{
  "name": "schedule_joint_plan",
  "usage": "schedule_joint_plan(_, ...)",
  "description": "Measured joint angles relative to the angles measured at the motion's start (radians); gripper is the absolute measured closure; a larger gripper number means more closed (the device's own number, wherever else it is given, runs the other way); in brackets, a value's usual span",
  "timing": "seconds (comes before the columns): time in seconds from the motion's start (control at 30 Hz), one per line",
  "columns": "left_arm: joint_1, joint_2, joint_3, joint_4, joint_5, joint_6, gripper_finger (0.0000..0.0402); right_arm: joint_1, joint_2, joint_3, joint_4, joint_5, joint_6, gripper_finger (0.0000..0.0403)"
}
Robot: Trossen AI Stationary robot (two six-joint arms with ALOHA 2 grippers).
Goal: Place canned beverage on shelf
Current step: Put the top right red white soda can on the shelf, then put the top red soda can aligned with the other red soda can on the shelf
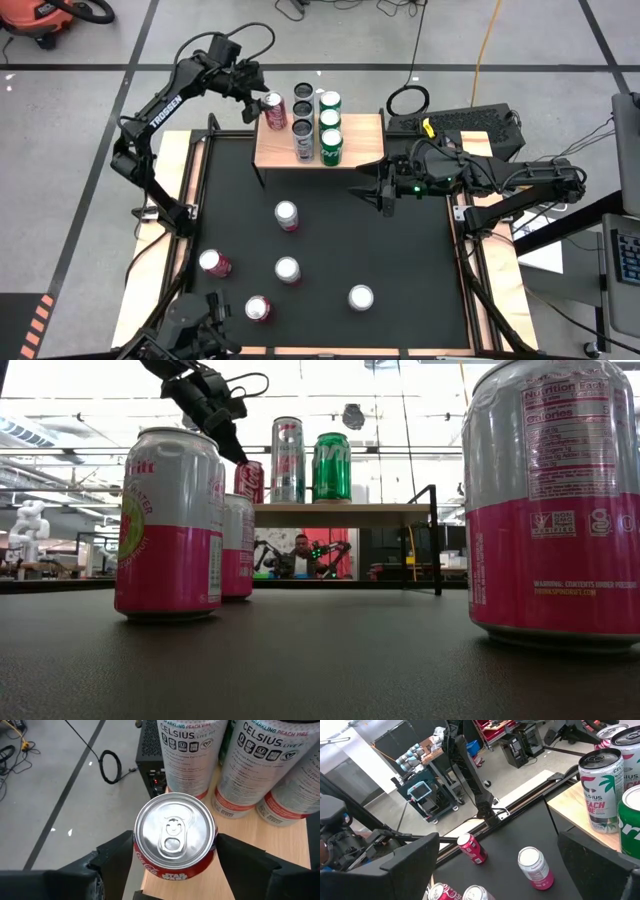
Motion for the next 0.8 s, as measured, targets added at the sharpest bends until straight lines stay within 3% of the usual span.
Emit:
schedule_joint_plan(0.33,-0.03,-0.001,0.101,-0.022,-0.149,-0.143,0.0122,0.0,0.0,0.0,0.0,0.0,0.0,0.0016)
schedule_joint_plan(0.53,-0.071,-0.002,0.21,-0.119,-0.165,-0.204,0.0123,0.0,0.0,0.0,-0.012,0.001,-0.001,0.0016)
schedule_joint_plan(0.8,-0.142,-0.013,0.265,-0.247,-0.222,-0.542,0.0123,-0.006,0.0,0.0,-0.068,0.004,0.043,0.0016)
